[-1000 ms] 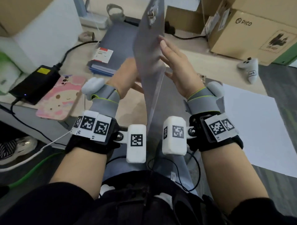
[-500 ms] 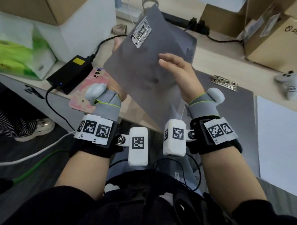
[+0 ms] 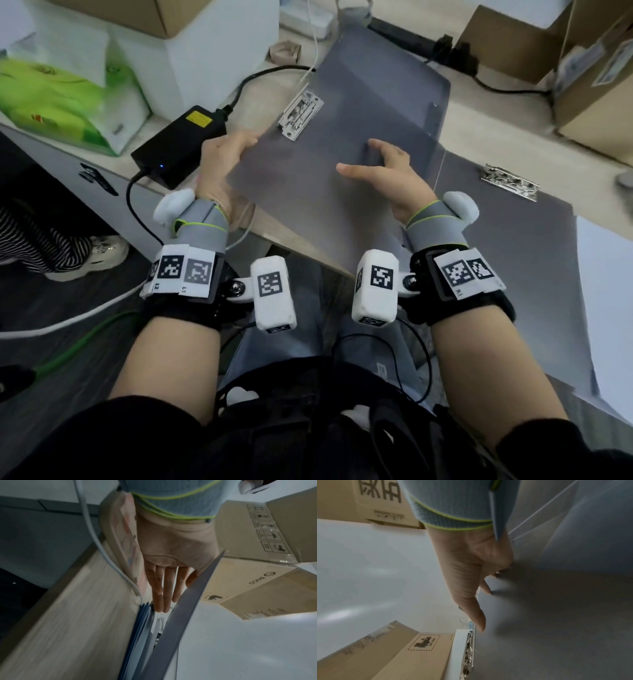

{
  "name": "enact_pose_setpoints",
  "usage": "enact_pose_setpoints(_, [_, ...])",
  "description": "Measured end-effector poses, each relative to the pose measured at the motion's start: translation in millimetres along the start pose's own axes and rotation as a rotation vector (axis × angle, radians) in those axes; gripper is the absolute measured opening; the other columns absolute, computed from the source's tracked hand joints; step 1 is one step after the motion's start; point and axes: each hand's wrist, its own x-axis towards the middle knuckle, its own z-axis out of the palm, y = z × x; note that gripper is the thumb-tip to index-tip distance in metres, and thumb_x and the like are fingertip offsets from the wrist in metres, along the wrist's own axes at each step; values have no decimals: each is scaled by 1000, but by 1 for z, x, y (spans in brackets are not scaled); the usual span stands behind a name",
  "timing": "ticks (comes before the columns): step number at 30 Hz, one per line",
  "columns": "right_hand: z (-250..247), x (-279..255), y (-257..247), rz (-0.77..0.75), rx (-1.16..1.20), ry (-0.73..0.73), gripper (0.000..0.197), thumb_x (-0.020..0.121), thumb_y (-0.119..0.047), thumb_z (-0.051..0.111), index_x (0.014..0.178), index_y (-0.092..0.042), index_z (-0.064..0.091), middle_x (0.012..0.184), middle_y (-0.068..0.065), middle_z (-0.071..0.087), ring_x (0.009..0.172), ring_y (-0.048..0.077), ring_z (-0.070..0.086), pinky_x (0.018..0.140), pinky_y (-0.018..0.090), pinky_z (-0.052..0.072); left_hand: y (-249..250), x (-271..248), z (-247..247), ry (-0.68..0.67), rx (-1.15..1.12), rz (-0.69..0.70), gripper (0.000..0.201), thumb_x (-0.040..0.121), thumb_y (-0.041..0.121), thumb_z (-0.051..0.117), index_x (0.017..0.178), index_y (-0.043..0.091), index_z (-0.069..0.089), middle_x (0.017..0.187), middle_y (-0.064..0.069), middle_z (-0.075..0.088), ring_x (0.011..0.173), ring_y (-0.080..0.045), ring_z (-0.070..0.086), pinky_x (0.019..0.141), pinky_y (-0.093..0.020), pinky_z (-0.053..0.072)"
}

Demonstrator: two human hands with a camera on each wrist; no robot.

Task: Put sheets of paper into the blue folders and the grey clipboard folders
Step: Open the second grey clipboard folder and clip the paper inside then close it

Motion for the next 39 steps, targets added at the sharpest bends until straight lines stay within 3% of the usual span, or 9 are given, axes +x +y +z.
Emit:
enact_pose_setpoints(3, [1, 1, 2, -18, -29, -7, 80, 72, -42, 77, 140, -27, 39, 153, 2, 14, 143, 18, 19, 119, 35, 22, -5, 8, -13, 9, -31, -55, 22, 70, 9, 62, 86, 0, 74, 83, -17, 62, 82, -25, 55, 73, -32, 39])
enact_pose_setpoints(8, [-6, 4, 9, -51, 10, 94, 66, 71, -32, 80, 130, -20, 52, 142, 3, 39, 131, 15, 40, 112, 32, 34, -5, 6, -24, -17, 219, 0, 23, 80, 2, 61, 78, 20, 76, 62, 10, 69, 68, -9, 58, 70, -21, 45])
enact_pose_setpoints(14, [-19, 3, 24, -21, 74, 289, 72, 63, -27, 82, 129, -16, 56, 131, 5, 57, 122, 18, 51, 108, 35, 41, -9, 7, -24, -19, 335, 20, 30, 79, -5, 59, 102, 10, 70, 77, 5, 66, 70, -7, 57, 72, -21, 47])
enact_pose_setpoints(20, [-31, -5, 32, 182, -281, 202, 99, 70, -53, 74, 149, -30, 19, 160, 3, 9, 149, 23, 5, 119, 53, 2, -6, 8, -21, 6, 390, -47, 35, 74, -8, 55, 77, 24, 70, 50, 7, 58, 41, -3, 42, 55, -17, 40])
enact_pose_setpoints(24, [-28, -7, 31, 147, -285, 123, 99, 71, -55, 73, 150, -32, 17, 161, 5, 0, 149, 20, 0, 118, 54, -6, -5, 9, -12, 22, 544, -26, 33, 71, 2, 59, 97, 18, 71, 75, 0, 62, 64, -14, 53, 59, -15, 43])
enact_pose_setpoints(28, [-24, -7, 34, 111, -295, 119, 102, 69, -57, 73, 150, -33, 16, 161, 4, -2, 149, 19, -6, 115, 54, -10, -8, 16, -6, 6, 688, -25, 57, 55, 19, 49, 108, 24, 69, 119, 4, 65, 107, -21, 62, 97, -28, 47])
enact_pose_setpoints(33, [-24, -7, 37, 114, -287, 105, 103, 68, -58, 73, 150, -34, 14, 161, 2, -7, 148, 18, -11, 116, 52, -12, -4, 25, 14, -35, 811, -63, 18, 71, 17, 50, 75, 4, 61, 79, -14, 54, 84, -28, 47, 69, -28, 39])
enact_pose_setpoints(35, [-25, -7, 37, 112, -279, 105, 104, 68, -57, 73, 150, -34, 14, 161, 2, -7, 148, 18, -11, 115, 52, -12, -3, 24, 17, 4, 732, -7, 18, 75, 19, 47, 57, 17, 46, 70, -9, 46, 79, -22, 39, 62, -28, 31])
enact_pose_setpoints(39, [-27, -7, 39, 95, -212, 84, 106, 66, -52, 77, 150, -35, 15, 161, 2, -7, 148, 17, -13, 114, 51, -15, -12, 25, 15, 97, 489, 18, 18, 84, 10, 54, 86, 14, 72, 87, -5, 59, 84, -13, 51, 65, -14, 42])
